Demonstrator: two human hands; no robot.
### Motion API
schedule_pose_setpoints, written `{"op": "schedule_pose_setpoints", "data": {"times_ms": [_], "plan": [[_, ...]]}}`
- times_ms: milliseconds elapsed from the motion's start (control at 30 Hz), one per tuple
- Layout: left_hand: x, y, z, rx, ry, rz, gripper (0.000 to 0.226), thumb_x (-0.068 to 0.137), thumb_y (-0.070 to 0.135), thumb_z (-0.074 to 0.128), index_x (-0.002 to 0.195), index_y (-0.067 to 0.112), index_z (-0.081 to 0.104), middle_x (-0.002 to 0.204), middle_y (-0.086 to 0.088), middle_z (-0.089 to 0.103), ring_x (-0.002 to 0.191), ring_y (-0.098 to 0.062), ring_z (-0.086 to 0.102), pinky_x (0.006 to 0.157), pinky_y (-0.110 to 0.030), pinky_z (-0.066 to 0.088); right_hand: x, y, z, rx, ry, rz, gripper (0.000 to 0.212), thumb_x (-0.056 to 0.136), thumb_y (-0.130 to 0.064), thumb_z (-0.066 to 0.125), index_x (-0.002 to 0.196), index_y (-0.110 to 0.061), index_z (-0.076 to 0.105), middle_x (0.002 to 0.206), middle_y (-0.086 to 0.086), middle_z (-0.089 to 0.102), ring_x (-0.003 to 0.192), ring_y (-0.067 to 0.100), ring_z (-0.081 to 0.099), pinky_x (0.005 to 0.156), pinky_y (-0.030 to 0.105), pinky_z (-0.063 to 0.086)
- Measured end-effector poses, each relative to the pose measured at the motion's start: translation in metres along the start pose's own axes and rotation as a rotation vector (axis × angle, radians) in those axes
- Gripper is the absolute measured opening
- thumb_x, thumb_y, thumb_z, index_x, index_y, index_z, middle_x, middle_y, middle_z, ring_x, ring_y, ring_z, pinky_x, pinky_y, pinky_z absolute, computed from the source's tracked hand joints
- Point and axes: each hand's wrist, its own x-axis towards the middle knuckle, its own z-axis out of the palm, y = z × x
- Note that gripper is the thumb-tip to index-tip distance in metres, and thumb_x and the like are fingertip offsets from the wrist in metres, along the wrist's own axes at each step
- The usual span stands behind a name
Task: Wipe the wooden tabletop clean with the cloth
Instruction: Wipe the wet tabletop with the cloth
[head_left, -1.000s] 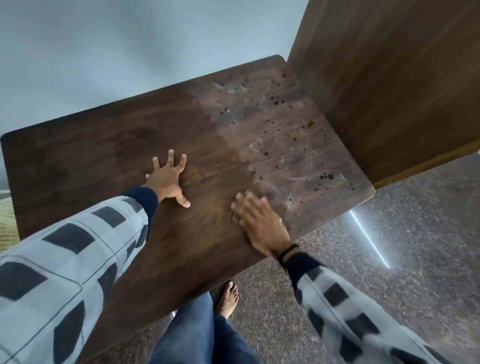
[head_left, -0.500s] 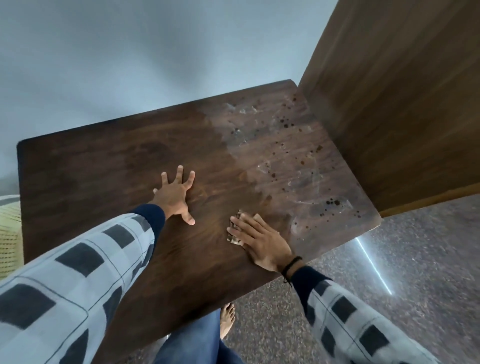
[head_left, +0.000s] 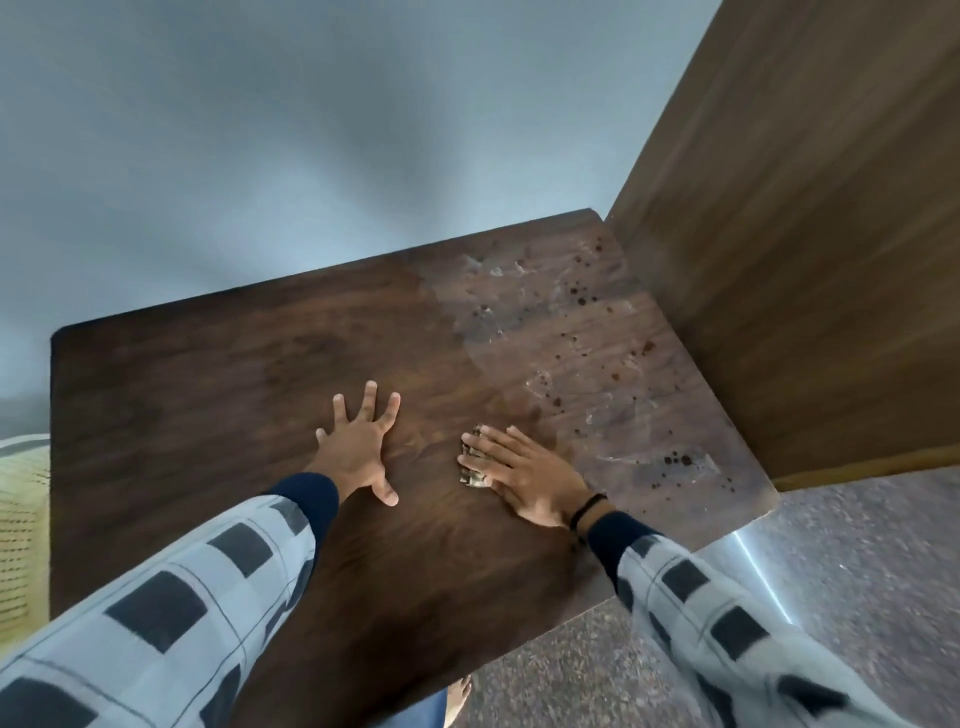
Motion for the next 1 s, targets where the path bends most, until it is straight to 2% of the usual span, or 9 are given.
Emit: {"op": "schedule_pose_setpoints", "data": {"times_ms": [67, 233, 300, 433, 500, 600, 667, 900, 1000], "plan": [[-0.001, 0.001, -0.001, -0.001, -0.005, 0.001, 0.156, 0.054, 0.036, 0.097, 0.153, 0.039, -0.022, 0.155, 0.008, -0.042, 0.145, -0.044, -0.028, 0.113, -0.072, 0.013, 0.02, 0.022, -0.014, -0.017, -0.034, 0.089, 0.059, 0.108, -0.023, 0.037, 0.163, -0.028, 0.017, 0.17, -0.004, 0.002, 0.157, 0.02, -0.005, 0.128, 0.043, -0.004], [-0.002, 0.0, -0.002, 0.002, -0.005, 0.007, 0.155, 0.055, 0.036, 0.097, 0.154, 0.038, -0.022, 0.155, 0.007, -0.042, 0.145, -0.044, -0.028, 0.113, -0.071, 0.013, 0.067, 0.024, -0.028, 0.101, 0.179, 0.608, 0.05, 0.111, -0.027, 0.03, 0.161, -0.027, 0.025, 0.17, -0.005, 0.013, 0.158, 0.017, 0.003, 0.127, 0.045, 0.006], [-0.003, 0.001, -0.003, -0.004, -0.006, 0.009, 0.155, 0.055, 0.035, 0.097, 0.154, 0.037, -0.022, 0.155, 0.006, -0.042, 0.145, -0.043, -0.029, 0.113, -0.071, 0.012, 0.063, 0.002, -0.011, 0.051, 0.162, 0.447, 0.052, 0.109, -0.026, 0.033, 0.161, -0.026, 0.025, 0.17, -0.001, 0.014, 0.158, 0.022, 0.004, 0.128, 0.05, 0.005], [-0.004, 0.002, -0.004, 0.003, -0.034, 0.005, 0.153, 0.059, 0.035, 0.095, 0.153, 0.034, -0.025, 0.153, 0.004, -0.046, 0.143, -0.044, -0.031, 0.114, -0.07, 0.009, 0.046, 0.004, -0.003, 0.052, 0.077, 0.08, 0.053, 0.108, -0.026, 0.039, 0.16, -0.026, 0.028, 0.17, -0.003, 0.015, 0.158, 0.02, 0.006, 0.127, 0.04, 0.002], [-0.002, 0.005, -0.006, 0.033, -0.065, -0.005, 0.152, 0.062, 0.038, 0.094, 0.152, 0.032, -0.029, 0.151, 0.001, -0.048, 0.143, -0.045, -0.031, 0.115, -0.07, 0.01, 0.066, 0.027, -0.016, 0.015, 0.08, 0.14, 0.058, 0.107, -0.022, 0.041, 0.162, -0.026, 0.023, 0.171, -0.002, 0.01, 0.158, 0.021, 0.003, 0.127, 0.042, 0.003], [0.004, 0.015, -0.015, 0.092, -0.114, -0.053, 0.145, 0.068, 0.047, 0.089, 0.152, 0.03, -0.028, 0.155, -0.002, -0.043, 0.146, -0.046, -0.024, 0.115, -0.07, 0.016, 0.099, 0.046, -0.038, 0.094, 0.144, 0.463, 0.052, 0.111, -0.027, 0.03, 0.162, -0.029, 0.02, 0.17, -0.007, 0.01, 0.158, 0.015, 0.001, 0.128, 0.045, 0.007], [0.012, 0.02, -0.028, 0.075, -0.08, -0.067, 0.141, 0.069, 0.052, 0.086, 0.154, 0.032, -0.025, 0.16, -0.003, -0.036, 0.148, -0.045, -0.021, 0.115, -0.069, 0.017, 0.108, 0.044, -0.038, 0.14, 0.193, 0.542, 0.051, 0.112, -0.029, 0.027, 0.162, -0.029, 0.019, 0.17, -0.009, 0.014, 0.157, 0.012, 0.002, 0.128, 0.042, 0.006], [0.066, 0.015, -0.104, -0.032, 0.134, -0.015, 0.147, 0.062, 0.056, 0.088, 0.153, 0.036, -0.026, 0.155, -0.002, -0.043, 0.146, -0.044, -0.026, 0.115, -0.07, 0.005, 0.109, 0.044, -0.025, 0.079, 0.194, 0.515, 0.049, 0.111, -0.032, 0.026, 0.16, -0.033, 0.024, 0.17, -0.007, 0.014, 0.157, 0.015, 0.001, 0.128, 0.043, 0.004], [0.086, -0.001, -0.121, -0.049, 0.123, -0.036, 0.15, 0.058, 0.057, 0.09, 0.154, 0.038, -0.024, 0.154, -0.001, -0.044, 0.145, -0.044, -0.028, 0.114, -0.072, 0.005, 0.1, 0.027, -0.004, 0.004, 0.176, 0.281, 0.052, 0.109, -0.031, 0.033, 0.16, -0.03, 0.025, 0.17, -0.003, 0.014, 0.158, 0.021, 0.004, 0.127, 0.05, 0.013]]}}
